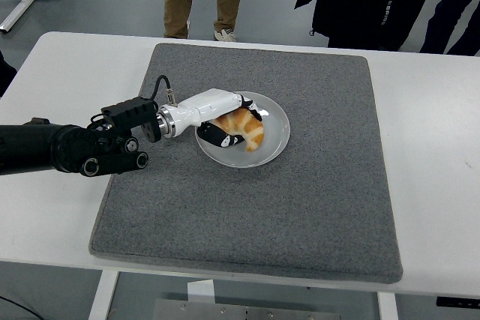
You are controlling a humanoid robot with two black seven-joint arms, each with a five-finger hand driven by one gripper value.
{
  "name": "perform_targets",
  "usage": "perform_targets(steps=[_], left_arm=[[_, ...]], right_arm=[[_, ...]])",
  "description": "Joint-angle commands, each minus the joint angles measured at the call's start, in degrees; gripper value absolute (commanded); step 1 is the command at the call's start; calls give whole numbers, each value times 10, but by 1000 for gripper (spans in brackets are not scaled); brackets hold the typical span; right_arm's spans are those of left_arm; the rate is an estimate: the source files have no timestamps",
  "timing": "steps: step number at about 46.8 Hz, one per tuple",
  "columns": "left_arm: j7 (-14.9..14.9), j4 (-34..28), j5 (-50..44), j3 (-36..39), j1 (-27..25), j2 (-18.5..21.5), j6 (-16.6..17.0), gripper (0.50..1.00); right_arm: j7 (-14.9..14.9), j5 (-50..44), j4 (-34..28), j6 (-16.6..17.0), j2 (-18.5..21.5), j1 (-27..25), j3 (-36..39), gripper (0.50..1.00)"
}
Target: Place the bread on the plate
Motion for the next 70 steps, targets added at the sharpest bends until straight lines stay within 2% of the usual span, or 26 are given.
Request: perform_targets(steps=[1,5,12,23,31,37,39,47,51,62,66,70], left_arm=[[0,-1,0,0,0,0,9,638],[0,-1,0,0,0,0,15,692],[0,-1,0,0,0,1,16,698],[0,-1,0,0,1,2,16,743],[0,-4,-1,0,-1,3,16,842],[0,-7,-5,0,-1,4,16,891],[0,-7,-6,0,-2,4,16,926],[0,-8,-7,-1,-2,6,15,983],[0,-11,-9,-5,-3,10,15,988],[0,-36,-10,-77,-10,44,-3,992],[0,-39,-11,-117,-10,56,-28,992],[0,-39,-20,-168,-9,69,-71,992]], right_arm=[[0,0,0,0,0,0,0,952],[0,1,0,0,0,0,0,952],[0,1,0,0,0,0,0,952],[0,1,0,0,0,0,0,952],[0,1,0,0,0,0,0,952],[0,1,0,0,0,0,0,954],[0,1,0,0,0,0,0,952],[0,1,0,0,0,0,0,952],[0,1,0,0,0,0,0,952],[0,1,0,0,0,0,0,952],[0,1,0,0,0,0,0,952],[0,1,0,0,0,0,0,952]])
